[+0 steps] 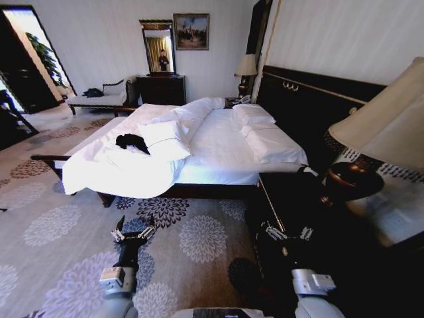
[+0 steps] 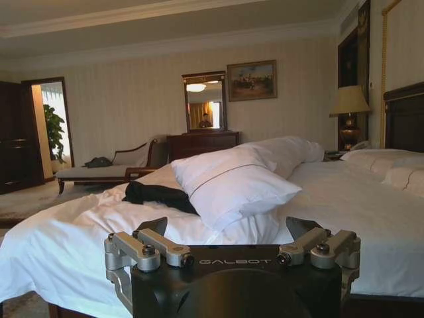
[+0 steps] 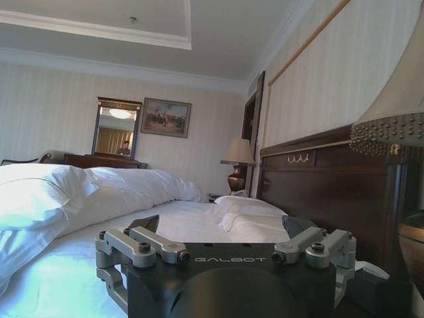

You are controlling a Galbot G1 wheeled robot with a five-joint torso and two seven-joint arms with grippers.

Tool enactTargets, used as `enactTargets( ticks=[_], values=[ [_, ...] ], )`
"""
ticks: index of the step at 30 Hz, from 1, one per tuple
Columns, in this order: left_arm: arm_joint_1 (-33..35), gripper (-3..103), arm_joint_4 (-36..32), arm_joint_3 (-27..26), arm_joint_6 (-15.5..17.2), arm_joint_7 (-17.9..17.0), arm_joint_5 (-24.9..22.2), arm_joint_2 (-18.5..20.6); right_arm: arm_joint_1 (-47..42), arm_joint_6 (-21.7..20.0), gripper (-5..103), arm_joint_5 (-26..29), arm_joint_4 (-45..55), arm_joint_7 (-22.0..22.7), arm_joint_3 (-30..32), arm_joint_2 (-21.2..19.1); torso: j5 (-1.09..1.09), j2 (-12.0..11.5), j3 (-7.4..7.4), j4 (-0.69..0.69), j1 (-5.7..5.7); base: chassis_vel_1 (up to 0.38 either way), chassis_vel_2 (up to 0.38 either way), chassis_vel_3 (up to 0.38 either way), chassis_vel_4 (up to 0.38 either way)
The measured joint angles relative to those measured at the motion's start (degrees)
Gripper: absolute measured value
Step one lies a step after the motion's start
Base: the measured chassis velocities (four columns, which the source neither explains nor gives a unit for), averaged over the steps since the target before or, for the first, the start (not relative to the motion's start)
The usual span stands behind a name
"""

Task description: Fold the clothes on the bed.

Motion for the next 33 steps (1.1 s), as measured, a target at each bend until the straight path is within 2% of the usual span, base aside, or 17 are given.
enactTargets(
  ticks=[33],
  values=[
    [0.5, 100, 0.1, -0.2, -0.5, -0.1, 0.6, -0.2, 2.5, 0.6, 100, 0.9, -2.5, 0.7, -0.9, -0.3, 0.00, 0.0, 0.00, 0.00, 0.00, -0.095, 0.091, 0.096, -0.090]
  ],
)
